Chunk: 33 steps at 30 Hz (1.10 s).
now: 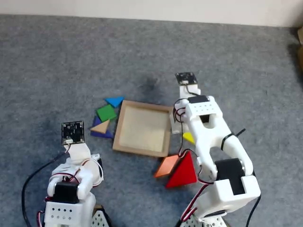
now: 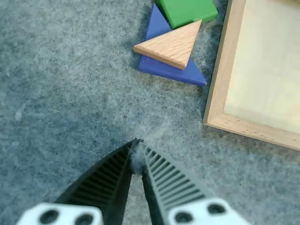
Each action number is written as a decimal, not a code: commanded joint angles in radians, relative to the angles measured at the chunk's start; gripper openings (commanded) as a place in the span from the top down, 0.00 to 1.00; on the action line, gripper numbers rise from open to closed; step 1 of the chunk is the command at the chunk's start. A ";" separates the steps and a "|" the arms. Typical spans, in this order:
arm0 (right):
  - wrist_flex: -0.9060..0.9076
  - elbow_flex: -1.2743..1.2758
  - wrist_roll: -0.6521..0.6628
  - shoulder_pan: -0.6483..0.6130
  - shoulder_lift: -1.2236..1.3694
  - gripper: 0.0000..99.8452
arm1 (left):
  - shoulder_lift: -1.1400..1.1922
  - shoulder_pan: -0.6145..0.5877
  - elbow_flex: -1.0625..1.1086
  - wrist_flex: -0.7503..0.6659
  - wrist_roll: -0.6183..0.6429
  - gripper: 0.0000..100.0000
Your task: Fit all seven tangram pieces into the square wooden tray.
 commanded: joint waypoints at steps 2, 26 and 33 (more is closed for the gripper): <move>0.035 -0.015 0.000 0.016 -0.005 0.68 | -0.004 -0.008 0.019 0.005 -0.008 0.99; 0.071 -0.025 0.124 0.022 0.058 0.68 | -0.004 -0.008 0.019 0.005 -0.008 0.99; 0.070 -0.025 0.124 0.058 0.019 0.68 | -0.004 -0.008 0.019 0.005 -0.008 0.99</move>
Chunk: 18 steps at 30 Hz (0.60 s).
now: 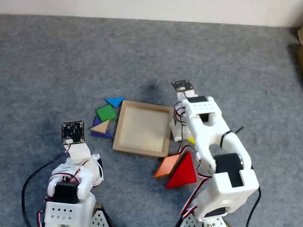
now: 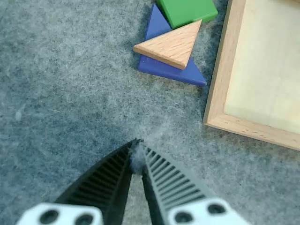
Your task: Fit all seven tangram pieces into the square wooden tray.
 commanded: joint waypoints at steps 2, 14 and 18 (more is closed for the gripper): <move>-0.007 -0.022 0.011 0.028 -0.059 0.68 | -0.004 -0.008 0.019 0.005 -0.008 0.99; -0.065 -0.024 0.002 0.025 -0.058 0.68 | -0.004 -0.008 0.019 0.005 -0.008 0.99; -0.088 -0.024 -0.061 0.028 -0.058 0.68 | -0.004 -0.008 0.019 0.005 -0.008 0.99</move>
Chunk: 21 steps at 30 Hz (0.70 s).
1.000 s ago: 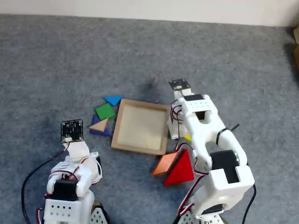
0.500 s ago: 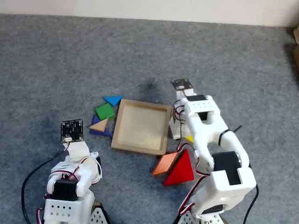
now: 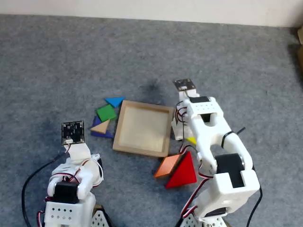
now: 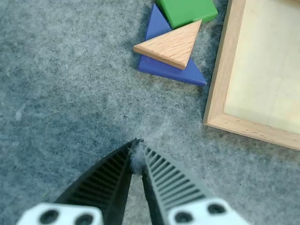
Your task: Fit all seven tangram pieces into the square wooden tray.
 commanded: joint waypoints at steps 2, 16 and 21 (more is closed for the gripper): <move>-0.042 -0.025 -0.037 0.021 -0.053 0.68 | -0.004 -0.008 0.019 0.005 -0.008 0.99; -0.044 -0.018 -0.034 0.027 -0.051 0.71 | -0.004 -0.008 0.019 0.005 -0.008 0.99; -0.044 -0.018 -0.031 0.027 -0.051 0.81 | -0.004 -0.008 0.019 0.005 -0.008 0.99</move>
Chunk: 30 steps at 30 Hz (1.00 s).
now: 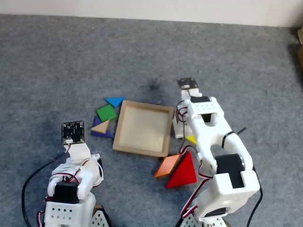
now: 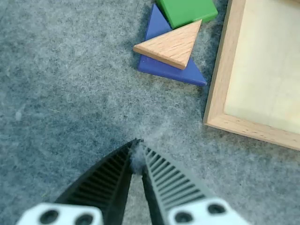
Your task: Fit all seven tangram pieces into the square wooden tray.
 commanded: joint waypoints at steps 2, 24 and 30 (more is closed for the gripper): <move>-0.035 -0.018 -0.002 0.021 -0.056 0.82 | -0.004 -0.008 0.019 0.005 -0.008 0.99; 0.093 -0.025 -0.041 -0.110 -0.338 0.82 | -0.004 -0.008 0.019 0.005 -0.008 0.99; 0.099 -0.064 -0.121 -0.228 -0.337 0.82 | -0.004 -0.008 0.019 0.005 -0.008 0.99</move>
